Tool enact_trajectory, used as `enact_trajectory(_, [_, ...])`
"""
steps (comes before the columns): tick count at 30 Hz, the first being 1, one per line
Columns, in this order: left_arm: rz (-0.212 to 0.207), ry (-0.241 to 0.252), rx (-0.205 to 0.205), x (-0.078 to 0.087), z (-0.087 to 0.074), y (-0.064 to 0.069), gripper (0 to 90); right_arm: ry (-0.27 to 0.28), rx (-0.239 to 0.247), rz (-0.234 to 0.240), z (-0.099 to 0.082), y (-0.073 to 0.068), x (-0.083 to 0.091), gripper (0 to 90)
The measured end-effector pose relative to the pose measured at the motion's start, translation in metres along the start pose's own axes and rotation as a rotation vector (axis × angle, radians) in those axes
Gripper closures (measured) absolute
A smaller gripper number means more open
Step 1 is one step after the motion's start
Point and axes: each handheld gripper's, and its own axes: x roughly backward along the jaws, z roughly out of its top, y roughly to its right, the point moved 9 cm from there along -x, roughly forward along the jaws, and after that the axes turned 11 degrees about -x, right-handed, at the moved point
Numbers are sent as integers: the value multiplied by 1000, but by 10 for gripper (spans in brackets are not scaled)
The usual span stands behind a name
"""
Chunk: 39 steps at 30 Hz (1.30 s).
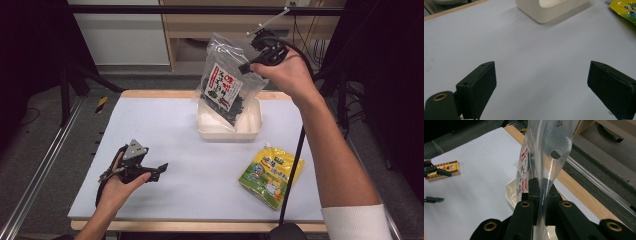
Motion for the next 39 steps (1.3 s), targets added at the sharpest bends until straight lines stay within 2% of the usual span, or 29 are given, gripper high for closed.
enact_trajectory(16, [12,-27,5,1,-14,-2,84,20,-44,-52,3,17,-11,870])
enact_trajectory(27, [19,-30,22,4,-19,-6,84,19,-63,-67,4,17,-20,869])
enact_trajectory(29, [23,-28,24,5,-20,-6,83,18,-52,-63,3,17,-22,869])
enact_trajectory(33, [22,-27,28,5,-20,-7,83,10,-65,-62,2,16,-26,870])
enact_trajectory(39, [20,-29,28,5,-21,-7,83,-1,-59,-71,0,18,-33,869])
